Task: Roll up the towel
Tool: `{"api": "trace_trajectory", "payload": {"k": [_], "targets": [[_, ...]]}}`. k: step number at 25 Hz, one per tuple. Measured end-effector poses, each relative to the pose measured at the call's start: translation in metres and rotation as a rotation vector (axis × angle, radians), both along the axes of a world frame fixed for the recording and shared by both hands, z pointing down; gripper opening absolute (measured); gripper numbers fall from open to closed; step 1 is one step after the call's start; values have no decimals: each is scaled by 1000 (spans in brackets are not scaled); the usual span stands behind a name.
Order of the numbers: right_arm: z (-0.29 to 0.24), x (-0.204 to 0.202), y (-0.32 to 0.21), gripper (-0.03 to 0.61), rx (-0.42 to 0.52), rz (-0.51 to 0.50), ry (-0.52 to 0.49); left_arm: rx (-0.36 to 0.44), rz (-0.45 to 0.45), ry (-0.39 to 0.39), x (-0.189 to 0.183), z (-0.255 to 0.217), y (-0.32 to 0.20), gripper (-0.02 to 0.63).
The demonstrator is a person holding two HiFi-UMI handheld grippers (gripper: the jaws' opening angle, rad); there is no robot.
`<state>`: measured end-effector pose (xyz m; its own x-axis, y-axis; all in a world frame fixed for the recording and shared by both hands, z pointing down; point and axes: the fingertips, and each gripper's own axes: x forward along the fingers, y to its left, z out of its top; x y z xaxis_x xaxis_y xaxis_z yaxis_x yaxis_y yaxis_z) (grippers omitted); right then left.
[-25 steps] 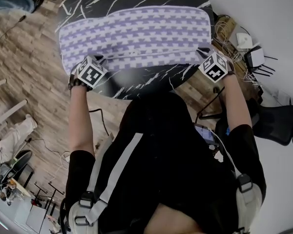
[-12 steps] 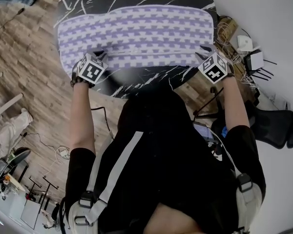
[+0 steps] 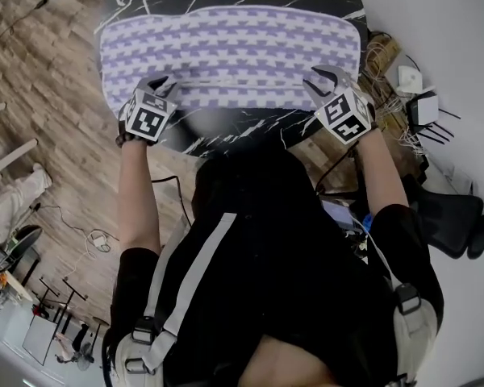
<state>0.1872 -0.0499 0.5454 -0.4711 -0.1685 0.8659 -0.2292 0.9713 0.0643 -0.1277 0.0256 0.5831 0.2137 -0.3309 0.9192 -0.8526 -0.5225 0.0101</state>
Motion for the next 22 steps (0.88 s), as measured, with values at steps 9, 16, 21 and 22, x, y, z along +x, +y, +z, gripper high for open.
{"api": "trace_trajectory", "payload": {"k": [9,16,21,22], "targets": [[-2,-141,88,126,-65,-240,-88,75,-109,33,-45,-24,58,131],[13,-240,131,116,-41,-245,-72,98,-1,73,-87,-8,117,170],[23,-283,160,115,-44,-259,-34,49,108,52,-117,14,154,193],[23,-289,163,115,-46,-257,-28,40,133,40,-122,18,157,193]]}}
